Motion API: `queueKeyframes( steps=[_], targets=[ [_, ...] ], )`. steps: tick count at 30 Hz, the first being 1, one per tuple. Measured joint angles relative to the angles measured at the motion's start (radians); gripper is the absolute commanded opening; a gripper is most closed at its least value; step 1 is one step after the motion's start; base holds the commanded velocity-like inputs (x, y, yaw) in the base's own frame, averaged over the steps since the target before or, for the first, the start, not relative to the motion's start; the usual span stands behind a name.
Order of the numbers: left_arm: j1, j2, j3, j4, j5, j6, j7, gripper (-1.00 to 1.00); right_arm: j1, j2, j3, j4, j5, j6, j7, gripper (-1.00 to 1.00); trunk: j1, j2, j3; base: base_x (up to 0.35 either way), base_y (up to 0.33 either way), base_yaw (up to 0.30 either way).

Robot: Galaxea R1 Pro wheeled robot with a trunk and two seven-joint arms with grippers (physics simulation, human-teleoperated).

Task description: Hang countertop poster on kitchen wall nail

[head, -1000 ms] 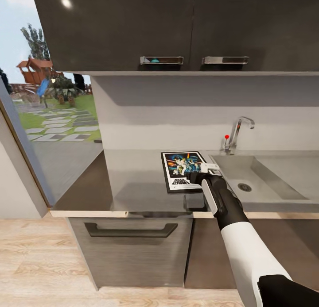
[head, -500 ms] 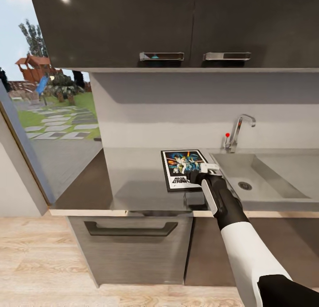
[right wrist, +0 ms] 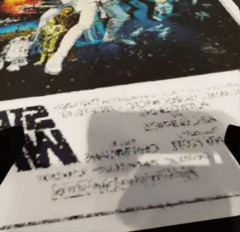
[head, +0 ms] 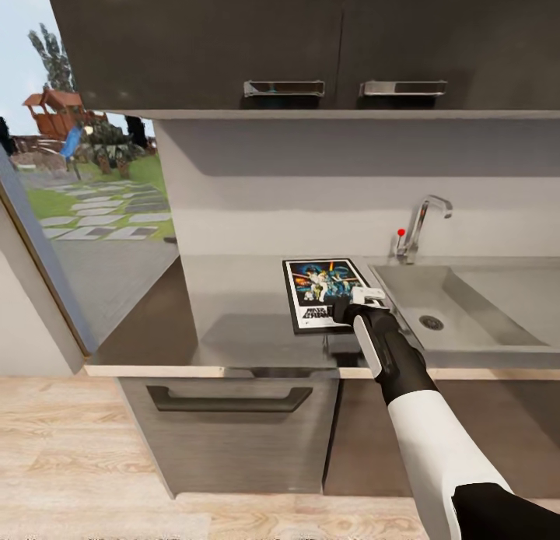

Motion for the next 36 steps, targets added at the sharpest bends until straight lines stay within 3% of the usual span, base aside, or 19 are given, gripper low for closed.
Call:
queueKeyframes(
  steps=[36],
  targets=[
    [0.0, 0.0, 0.0, 0.0, 0.0, 0.0, 0.0, 1.0, -0.001, -0.001, 0.0, 0.037, 0.0, -0.005, 0.001, 1.0, 0.0, 0.0, -0.004, 0.0, 0.0, 0.0]
  ],
)
